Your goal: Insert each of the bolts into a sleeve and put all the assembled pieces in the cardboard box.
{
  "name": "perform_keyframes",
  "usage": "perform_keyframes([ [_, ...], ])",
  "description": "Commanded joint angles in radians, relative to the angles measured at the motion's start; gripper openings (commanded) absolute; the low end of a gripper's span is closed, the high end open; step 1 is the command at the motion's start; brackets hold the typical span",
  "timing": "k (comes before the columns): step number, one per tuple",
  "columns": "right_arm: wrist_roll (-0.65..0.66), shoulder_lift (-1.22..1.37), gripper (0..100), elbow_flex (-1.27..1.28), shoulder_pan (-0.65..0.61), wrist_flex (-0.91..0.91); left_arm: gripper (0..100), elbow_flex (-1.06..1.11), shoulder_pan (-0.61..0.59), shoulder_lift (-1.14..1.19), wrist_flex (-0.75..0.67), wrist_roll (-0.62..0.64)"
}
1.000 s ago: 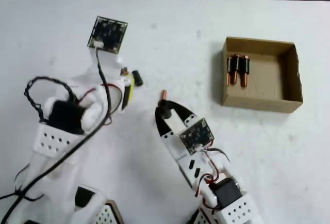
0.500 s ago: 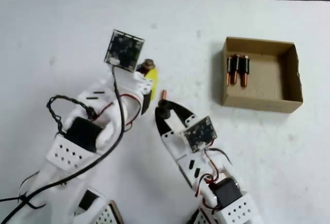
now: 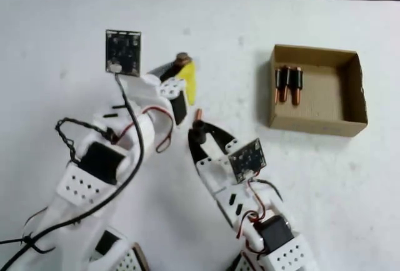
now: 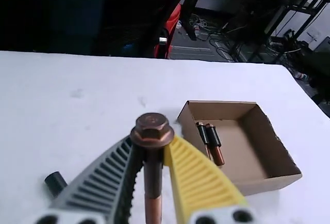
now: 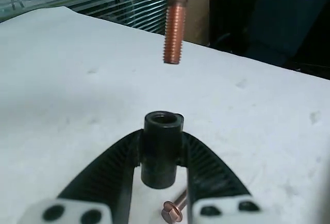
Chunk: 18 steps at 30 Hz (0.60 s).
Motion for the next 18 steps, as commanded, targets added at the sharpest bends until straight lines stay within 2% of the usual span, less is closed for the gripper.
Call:
perform_keyframes([
  [1, -0.011, -0.008, 1.6, 0.0, 0.001, -0.024, 2, -0.032, 0.064, -0.058, -0.015, 0.012],
  [6, -0.011, -0.008, 1.6, 0.0, 0.001, -0.024, 2, -0.026, 0.105, -0.176, 0.046, -0.037],
  [12, -0.011, -0.008, 1.6, -0.003, 0.001, -0.022, 2, 0.126, 0.111, -0.317, 0.034, -0.051],
  [18, -0.005, -0.008, 1.6, -0.003, 0.001, -0.022, 2, 0.324, 0.11, -0.486, -0.14, -0.052],
])
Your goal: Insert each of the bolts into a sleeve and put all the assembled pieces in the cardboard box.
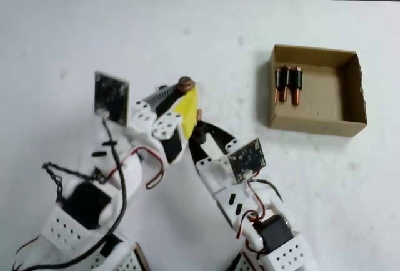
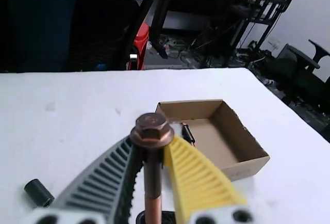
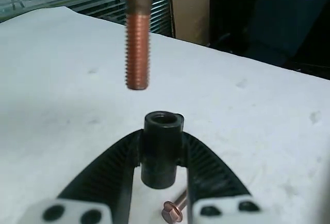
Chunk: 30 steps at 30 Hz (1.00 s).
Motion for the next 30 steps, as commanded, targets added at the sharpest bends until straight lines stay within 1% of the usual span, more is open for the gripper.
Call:
perform_keyframes([
  [1, 0.025, -0.008, 1.6, -0.003, 0.001, -0.021, 2, 0.12, 0.012, -0.142, -0.178, -0.011],
  [4, 0.153, -0.008, 1.6, -0.002, -0.005, -0.021, 2, 0.201, 0.012, -0.182, -0.264, -0.058],
  [5, 0.167, -0.008, 1.6, -0.002, -0.007, -0.021, 2, 0.221, 0.012, -0.183, -0.284, -0.077],
  [8, 0.172, -0.008, 1.6, -0.002, -0.001, -0.025, 2, 0.258, 0.007, -0.183, -0.316, -0.098],
  [23, 0.173, -0.01, 1.6, -0.003, -0.001, -0.028, 2, 0.267, 0.012, -0.183, -0.311, -0.095],
  [28, 0.172, -0.01, 1.6, -0.003, -0.001, -0.028, 2, 0.308, 0.012, -0.186, -0.328, -0.026],
  [30, 0.172, -0.01, 1.6, -0.003, -0.001, -0.028, 2, 0.328, 0.008, -0.188, -0.356, -0.026],
])
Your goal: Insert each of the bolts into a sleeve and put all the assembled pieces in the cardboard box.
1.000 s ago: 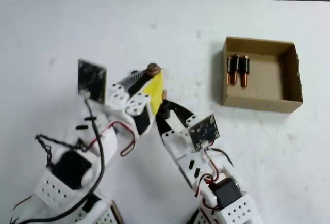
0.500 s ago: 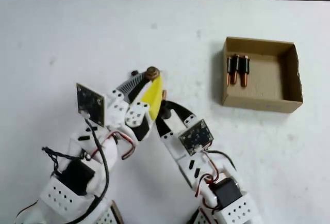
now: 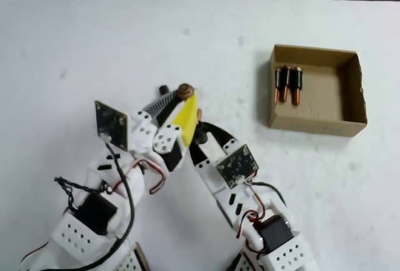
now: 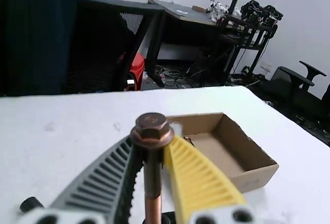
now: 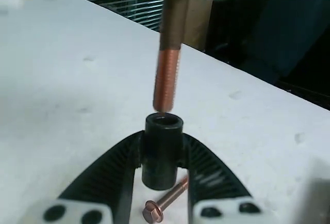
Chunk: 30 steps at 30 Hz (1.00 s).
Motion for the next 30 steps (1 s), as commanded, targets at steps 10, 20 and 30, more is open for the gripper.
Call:
perform_keyframes([
  [10, 0.009, -0.01, 1.6, -0.003, -0.001, -0.028, 2, 0.046, 0.025, -0.027, -0.086, 0.035],
  [20, 0.008, -0.01, 1.6, -0.003, 0.001, -0.03, 2, 0.072, 0.05, -0.027, -0.054, 0.035],
  [30, 0.005, -0.01, 1.6, -0.002, 0.025, -0.03, 2, 0.152, 0.047, -0.027, -0.049, 0.035],
])
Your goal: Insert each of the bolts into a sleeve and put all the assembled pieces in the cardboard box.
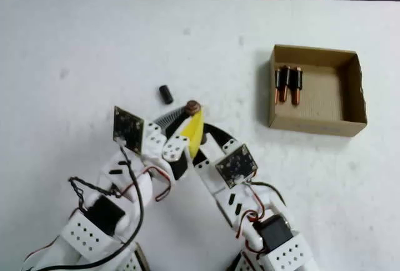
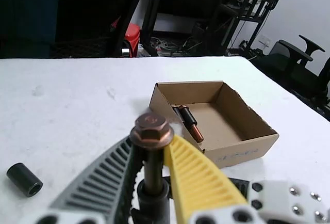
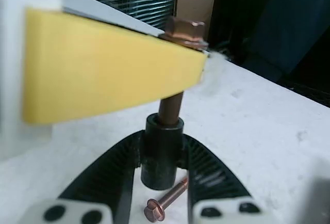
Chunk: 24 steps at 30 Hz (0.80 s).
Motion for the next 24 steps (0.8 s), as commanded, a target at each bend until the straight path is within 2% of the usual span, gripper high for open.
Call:
perform_keyframes([
  [1, 0.002, -0.012, 1.6, -0.003, 0.044, -0.03, 2, -0.005, 0.007, -0.025, -0.002, 0.008],
  [16, 0.0, -0.012, 1.6, -0.005, 0.062, -0.031, 2, 0.146, 0.012, -0.025, -0.009, 0.006],
  [24, 0.0, -0.012, 1.6, -0.005, 0.062, -0.031, 3, 0.157, 0.012, -0.025, -0.009, 0.006],
])
